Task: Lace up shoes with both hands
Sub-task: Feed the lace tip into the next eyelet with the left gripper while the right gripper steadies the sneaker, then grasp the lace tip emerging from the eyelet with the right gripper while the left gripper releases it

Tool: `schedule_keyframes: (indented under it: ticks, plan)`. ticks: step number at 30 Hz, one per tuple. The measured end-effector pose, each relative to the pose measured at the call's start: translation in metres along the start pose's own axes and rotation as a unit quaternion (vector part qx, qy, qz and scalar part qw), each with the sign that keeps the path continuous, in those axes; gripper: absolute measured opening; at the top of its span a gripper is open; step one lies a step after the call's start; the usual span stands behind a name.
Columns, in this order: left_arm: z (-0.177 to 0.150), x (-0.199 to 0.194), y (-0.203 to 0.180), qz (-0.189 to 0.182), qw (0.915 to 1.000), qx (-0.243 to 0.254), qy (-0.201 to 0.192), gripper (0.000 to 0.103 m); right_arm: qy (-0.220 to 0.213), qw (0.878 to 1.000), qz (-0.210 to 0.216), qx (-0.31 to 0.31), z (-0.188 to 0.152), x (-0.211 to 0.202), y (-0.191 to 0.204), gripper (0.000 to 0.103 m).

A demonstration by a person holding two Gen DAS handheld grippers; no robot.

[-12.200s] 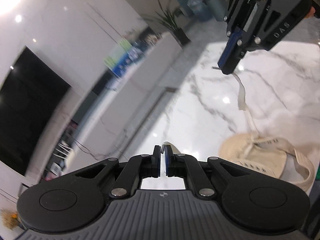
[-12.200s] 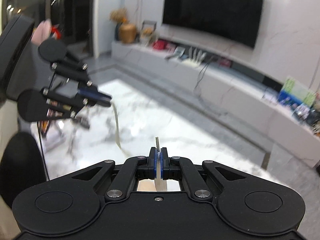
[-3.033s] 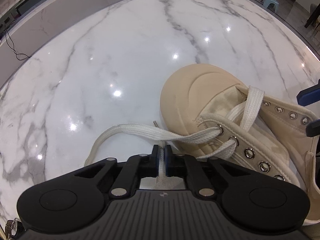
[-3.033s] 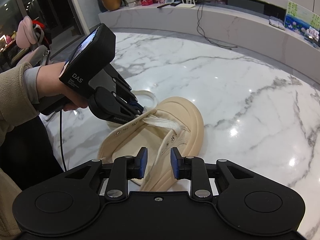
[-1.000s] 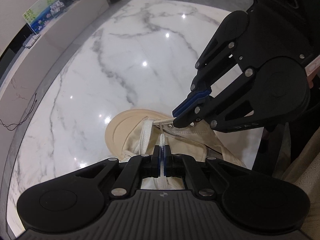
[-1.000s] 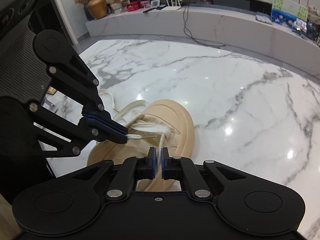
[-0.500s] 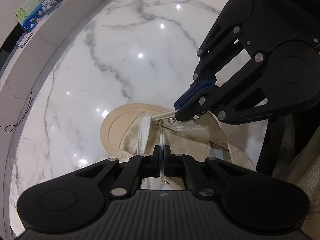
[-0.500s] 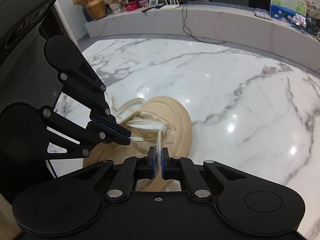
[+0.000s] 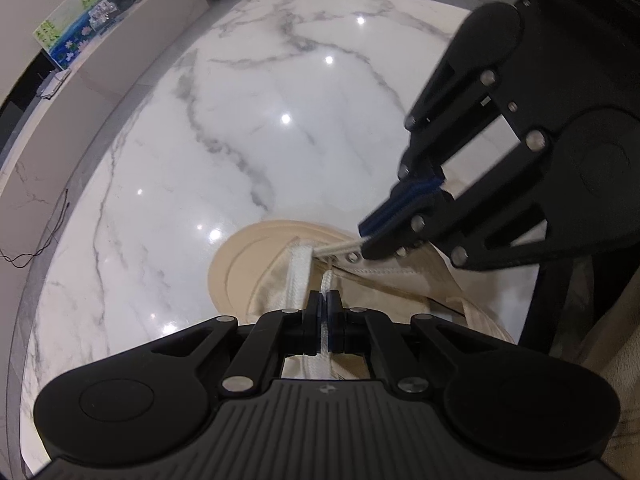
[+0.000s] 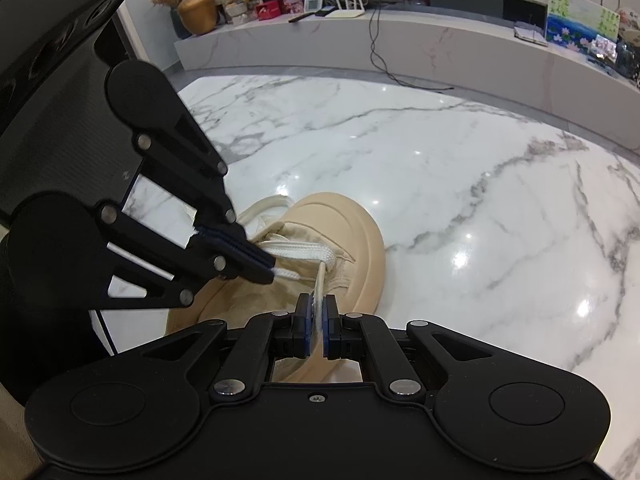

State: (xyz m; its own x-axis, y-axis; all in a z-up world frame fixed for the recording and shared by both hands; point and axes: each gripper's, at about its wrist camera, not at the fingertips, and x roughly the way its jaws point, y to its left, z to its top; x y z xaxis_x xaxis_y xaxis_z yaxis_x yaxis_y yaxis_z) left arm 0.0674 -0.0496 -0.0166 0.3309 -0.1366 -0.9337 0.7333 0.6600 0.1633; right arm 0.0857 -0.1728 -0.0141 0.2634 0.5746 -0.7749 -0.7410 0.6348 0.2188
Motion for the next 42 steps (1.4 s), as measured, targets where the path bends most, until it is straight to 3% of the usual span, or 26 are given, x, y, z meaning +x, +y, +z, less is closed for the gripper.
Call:
schedule_keyframes:
  ticks: [12, 21, 30, 33, 42]
  plan:
    - [0.005, 0.010, 0.004, -0.003, 1.0000, -0.006, 0.000, 0.002, 0.000, 0.999, 0.022, -0.034, 0.005, -0.010, 0.002, 0.004]
    - [0.007, 0.011, 0.004, -0.010, 0.9999, -0.009, -0.006, 0.002, 0.012, 0.991, 0.010, -0.130, 0.013, -0.017, 0.001, 0.004]
    - [0.008, 0.015, 0.007, -0.021, 0.9996, -0.019, -0.010, 0.002, 0.039, 0.960, 0.024, -0.276, 0.013, 0.016, 0.000, 0.005]
    - [0.008, 0.015, 0.011, -0.025, 0.9993, -0.026, -0.011, 0.002, 0.044, 0.942, 0.044, -0.329, 0.013, 0.022, 0.002, 0.010]
    - [0.006, 0.018, 0.013, -0.029, 0.9989, -0.034, -0.013, 0.002, 0.058, 0.918, 0.063, -0.386, 0.015, 0.040, 0.001, 0.010]
